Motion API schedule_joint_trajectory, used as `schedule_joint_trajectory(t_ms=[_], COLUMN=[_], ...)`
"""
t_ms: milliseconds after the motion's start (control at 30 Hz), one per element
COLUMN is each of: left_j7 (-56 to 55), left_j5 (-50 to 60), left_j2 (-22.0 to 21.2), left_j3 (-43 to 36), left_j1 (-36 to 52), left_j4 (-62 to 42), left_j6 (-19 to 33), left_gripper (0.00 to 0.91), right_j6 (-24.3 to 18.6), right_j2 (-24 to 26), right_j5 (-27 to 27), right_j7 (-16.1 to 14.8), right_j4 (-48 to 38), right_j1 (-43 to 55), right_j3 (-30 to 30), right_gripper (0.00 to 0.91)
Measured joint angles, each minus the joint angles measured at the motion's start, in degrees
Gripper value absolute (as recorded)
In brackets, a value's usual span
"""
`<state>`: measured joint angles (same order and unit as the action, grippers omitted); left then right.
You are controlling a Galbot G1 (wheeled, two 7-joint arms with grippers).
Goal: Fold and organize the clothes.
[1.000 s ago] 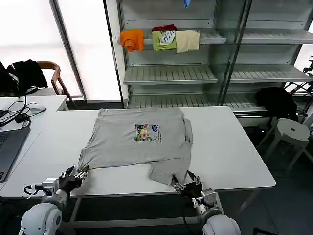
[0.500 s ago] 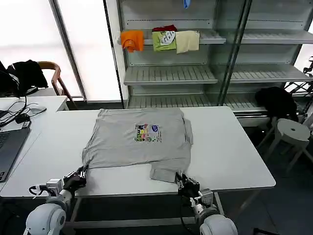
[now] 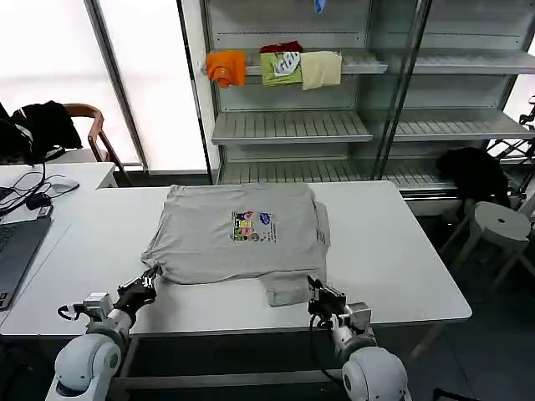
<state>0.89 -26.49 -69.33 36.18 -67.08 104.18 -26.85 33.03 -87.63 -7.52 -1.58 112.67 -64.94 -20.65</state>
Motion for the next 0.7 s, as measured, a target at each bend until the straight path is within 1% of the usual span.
schedule_joint_trajectory(t_ms=[333, 700], left_j7=[-0.05, 0.04], left_j5=[-0.43, -0.36], left_j2=[-1.26, -1.39], left_j3=[-0.46, -1.01], left_j1=[7.84, 14.27], left_j4=[-5.33, -12.76], left_j6=[1.05, 2.09], left_gripper=[0.010, 0.010], right_j6=[-0.24, -1.26], right_j2=[-2.11, -3.18], right_j5=[-0.27, 0.56], right_j7=[0.35, 0.03], right_j4=[-8.54, -17.89], right_j1=[11.03, 18.91], right_j3=[-0.22, -0.54], right_gripper=[0.000, 0.000])
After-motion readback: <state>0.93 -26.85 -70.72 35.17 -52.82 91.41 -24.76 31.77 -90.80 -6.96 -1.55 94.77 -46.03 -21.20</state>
